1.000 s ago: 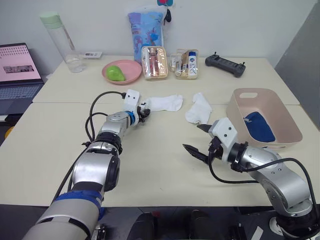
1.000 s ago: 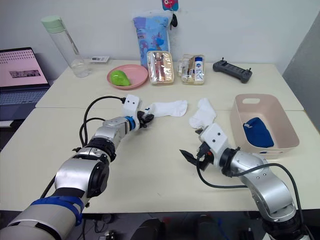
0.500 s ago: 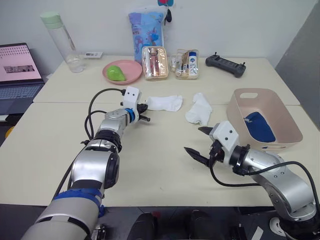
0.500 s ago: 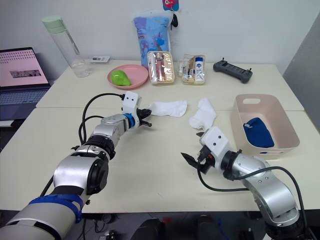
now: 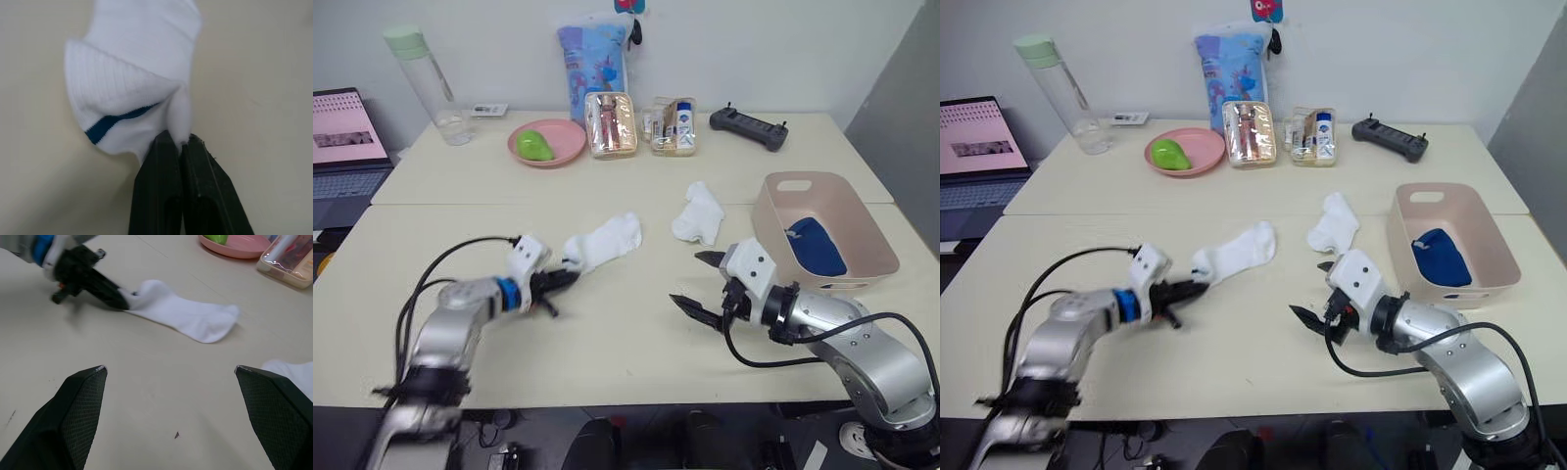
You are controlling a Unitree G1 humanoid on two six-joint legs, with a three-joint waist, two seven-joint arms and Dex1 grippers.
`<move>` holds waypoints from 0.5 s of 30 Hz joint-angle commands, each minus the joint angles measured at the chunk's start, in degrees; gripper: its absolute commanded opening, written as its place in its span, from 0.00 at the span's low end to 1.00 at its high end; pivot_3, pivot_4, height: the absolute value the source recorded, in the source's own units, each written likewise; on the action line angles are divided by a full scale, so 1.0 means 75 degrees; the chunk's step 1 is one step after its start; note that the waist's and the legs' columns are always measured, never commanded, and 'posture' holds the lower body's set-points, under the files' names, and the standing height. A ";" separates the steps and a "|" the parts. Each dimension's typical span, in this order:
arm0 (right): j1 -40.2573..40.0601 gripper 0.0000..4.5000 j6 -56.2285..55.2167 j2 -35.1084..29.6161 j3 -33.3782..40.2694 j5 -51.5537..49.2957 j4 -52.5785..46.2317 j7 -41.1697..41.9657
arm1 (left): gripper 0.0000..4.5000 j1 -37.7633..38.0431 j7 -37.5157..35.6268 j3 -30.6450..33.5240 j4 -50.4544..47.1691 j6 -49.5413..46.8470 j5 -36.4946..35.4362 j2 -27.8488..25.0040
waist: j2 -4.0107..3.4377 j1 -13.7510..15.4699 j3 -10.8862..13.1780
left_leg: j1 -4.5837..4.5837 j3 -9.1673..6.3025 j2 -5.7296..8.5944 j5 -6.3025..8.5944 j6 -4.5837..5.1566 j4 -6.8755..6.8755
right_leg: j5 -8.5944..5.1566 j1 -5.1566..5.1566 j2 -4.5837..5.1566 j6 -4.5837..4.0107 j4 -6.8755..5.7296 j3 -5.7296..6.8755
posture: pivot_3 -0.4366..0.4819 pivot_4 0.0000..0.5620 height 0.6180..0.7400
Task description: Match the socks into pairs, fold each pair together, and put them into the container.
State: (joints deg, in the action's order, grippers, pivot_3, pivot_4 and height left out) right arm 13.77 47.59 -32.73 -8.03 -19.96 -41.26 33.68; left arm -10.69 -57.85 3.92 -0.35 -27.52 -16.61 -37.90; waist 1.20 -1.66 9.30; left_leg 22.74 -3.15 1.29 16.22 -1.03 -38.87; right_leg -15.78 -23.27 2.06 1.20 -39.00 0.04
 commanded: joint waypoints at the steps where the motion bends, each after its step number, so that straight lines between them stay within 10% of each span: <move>1: 0.0104 1.00 0.0092 -0.0022 0.0152 -0.0270 -0.0303 0.0017 | 0.00 0.0866 -0.0514 0.0491 -0.1506 -0.0453 -0.0744 -0.0591 | -0.0004 0.0005 0.0002 | -0.0001 0.0001 0.0000 0.0000 0.0000 0.0001 | -0.0001 0.0000 0.0002 -0.0001 -0.0001 0.0001 | 0.48 0.27 0.94; 12: 0.0485 1.00 0.0161 0.0120 -0.0148 -0.0251 -0.0012 -0.0142 | 0.00 0.2098 -0.0007 0.1098 -0.2128 0.0061 -0.0752 -0.1022 | -0.0005 0.0041 0.0002 | -0.0005 -0.0005 0.0005 0.0002 0.0004 0.0003 | -0.0001 0.0008 0.0006 -0.0001 0.0000 0.0014 | 0.48 0.27 0.94; 15: 0.0729 1.00 0.0162 0.0304 -0.0298 -0.0159 0.0217 -0.0268 | 0.14 0.2926 -0.0517 0.1388 -0.2742 -0.0301 -0.1134 -0.1532 | -0.0003 -0.0024 0.0002 | -0.0005 -0.0004 -0.0003 0.0002 0.0004 0.0007 | -0.0002 0.0005 0.0003 -0.0003 0.0001 0.0014 | 0.48 0.27 0.94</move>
State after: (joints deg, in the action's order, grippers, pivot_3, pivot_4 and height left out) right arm 18.05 49.35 -30.83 -10.47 -21.46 -39.28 32.21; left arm 10.41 -60.28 11.91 -17.97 -29.66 -23.79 -48.19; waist 1.17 -1.84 9.32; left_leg 22.70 -3.17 1.27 16.24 -1.00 -38.80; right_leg -15.82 -23.25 2.09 1.13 -39.00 0.13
